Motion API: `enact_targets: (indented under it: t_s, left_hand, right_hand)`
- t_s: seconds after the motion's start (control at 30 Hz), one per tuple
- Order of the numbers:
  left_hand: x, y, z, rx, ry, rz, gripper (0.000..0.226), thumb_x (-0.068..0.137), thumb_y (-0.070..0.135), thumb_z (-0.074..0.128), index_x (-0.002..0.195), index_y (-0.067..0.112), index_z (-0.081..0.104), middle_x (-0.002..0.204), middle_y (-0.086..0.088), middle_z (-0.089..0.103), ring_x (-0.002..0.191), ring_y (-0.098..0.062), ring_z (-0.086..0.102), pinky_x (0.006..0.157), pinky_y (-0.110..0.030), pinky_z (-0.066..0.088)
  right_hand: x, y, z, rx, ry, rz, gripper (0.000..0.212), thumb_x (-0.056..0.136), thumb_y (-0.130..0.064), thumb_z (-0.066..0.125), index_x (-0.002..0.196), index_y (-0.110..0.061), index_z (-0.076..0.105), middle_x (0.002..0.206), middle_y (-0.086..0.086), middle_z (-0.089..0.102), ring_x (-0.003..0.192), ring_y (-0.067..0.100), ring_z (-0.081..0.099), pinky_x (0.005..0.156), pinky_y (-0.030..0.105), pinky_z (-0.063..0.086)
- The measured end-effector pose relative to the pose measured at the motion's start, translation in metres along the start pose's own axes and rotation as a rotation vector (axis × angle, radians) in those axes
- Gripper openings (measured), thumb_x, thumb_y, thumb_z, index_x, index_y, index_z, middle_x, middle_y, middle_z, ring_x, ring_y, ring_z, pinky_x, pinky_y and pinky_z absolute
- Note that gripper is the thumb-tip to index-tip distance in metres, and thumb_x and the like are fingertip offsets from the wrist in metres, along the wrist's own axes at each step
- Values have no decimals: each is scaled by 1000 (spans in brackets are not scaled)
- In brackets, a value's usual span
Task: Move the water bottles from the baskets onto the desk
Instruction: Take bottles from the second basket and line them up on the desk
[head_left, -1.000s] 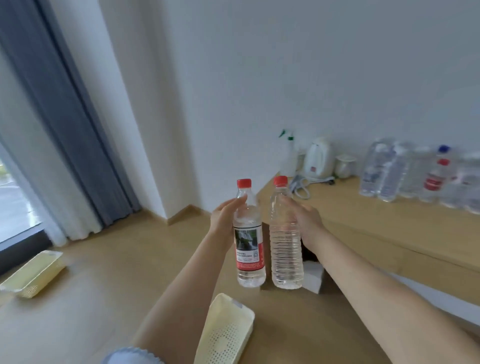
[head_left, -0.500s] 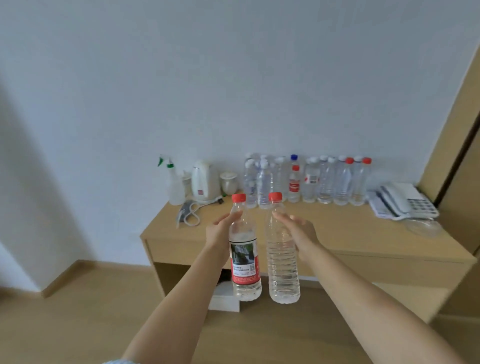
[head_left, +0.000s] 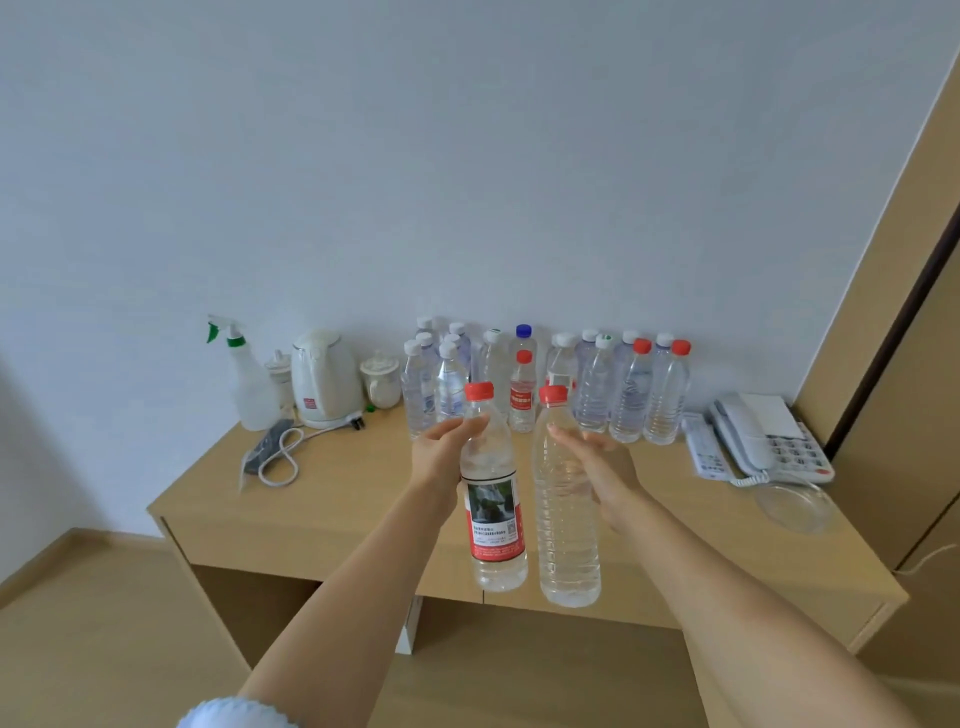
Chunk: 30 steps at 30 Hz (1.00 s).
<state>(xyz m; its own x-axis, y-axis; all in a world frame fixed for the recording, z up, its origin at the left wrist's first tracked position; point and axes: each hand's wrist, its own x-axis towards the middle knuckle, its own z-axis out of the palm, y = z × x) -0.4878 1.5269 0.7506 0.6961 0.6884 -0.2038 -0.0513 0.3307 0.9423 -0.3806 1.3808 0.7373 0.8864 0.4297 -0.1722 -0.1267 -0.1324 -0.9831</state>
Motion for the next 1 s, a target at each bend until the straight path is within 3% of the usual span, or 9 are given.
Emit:
enact_targets:
  t_s: [0.1, 0.2, 0.33, 0.43, 0.53, 0.6, 0.67, 0.83, 1.0]
  left_hand:
    - [27, -5, 5, 50, 35, -5, 20, 75, 19, 77, 89, 9, 67, 92, -10, 69, 91, -27, 65, 89, -46, 51]
    - [59, -6, 10, 112, 54, 0, 37, 71, 20, 79, 102, 4, 66, 96, -12, 69, 92, -27, 66, 90, -46, 52]
    - [109, -3, 22, 240, -11, 63, 31, 74, 11, 77, 102, 8, 64, 84, -1, 67, 78, -16, 64, 73, -27, 52]
    - [141, -1, 33, 364, -18, 97, 37, 76, 14, 77, 109, 8, 63, 89, 1, 62, 81, -13, 59, 76, -24, 47]
    - [174, -2, 40, 444, 81, 129, 61, 72, 23, 80, 125, 4, 56, 114, -9, 60, 101, -22, 58, 88, -31, 47]
    - [195, -6, 45, 473, 114, 157, 58, 70, 22, 81, 119, 5, 57, 105, -5, 60, 95, -20, 57, 82, -29, 46]
    - [211, -11, 54, 494, 116, 191, 51, 69, 21, 82, 112, 6, 58, 98, -2, 57, 92, -18, 55, 77, -26, 42]
    - [240, -26, 73, 519, 163, 223, 39, 67, 22, 80, 95, 12, 54, 106, -5, 53, 93, -17, 53, 79, -25, 40]
    - [262, -38, 81, 501, 233, 193, 47, 73, 23, 76, 110, 4, 54, 113, -4, 48, 96, -14, 46, 86, -25, 37]
  right_hand:
    - [30, 5, 0, -10, -14, 13, 65, 64, -53, 77, 112, -11, 63, 107, 10, 67, 100, 27, 62, 96, 47, 48]
    - [62, 7, 3, -20, -13, 60, 86, 58, -58, 79, 128, -14, 55, 123, 6, 62, 111, 24, 59, 91, 36, 46]
    - [114, 12, 5, -98, -3, 34, 110, 33, -78, 76, 124, -18, 59, 125, 3, 63, 113, 22, 60, 90, 35, 47]
    - [148, 8, 7, -180, -8, 10, 99, 43, -69, 77, 123, -14, 58, 118, 4, 65, 105, 21, 63, 77, 31, 54]
    - [179, 3, 16, -262, 11, -4, 63, 61, -46, 83, 110, -12, 62, 105, 3, 66, 99, 22, 64, 86, 39, 55]
    - [199, 4, 23, -322, 34, -22, 51, 66, -36, 84, 106, -12, 63, 102, 2, 66, 96, 20, 63, 82, 35, 54]
    - [215, 5, 29, -332, 54, -34, 48, 67, -31, 83, 105, -11, 64, 101, 1, 66, 93, 16, 62, 74, 25, 48]
    - [246, 7, 43, -292, 131, -23, 43, 70, -22, 81, 103, -12, 56, 98, -1, 62, 89, 14, 58, 74, 24, 39]
    - [268, 13, 53, -324, 166, -35, 42, 69, -18, 82, 96, -16, 50, 82, -11, 55, 79, 10, 55, 67, 21, 39]
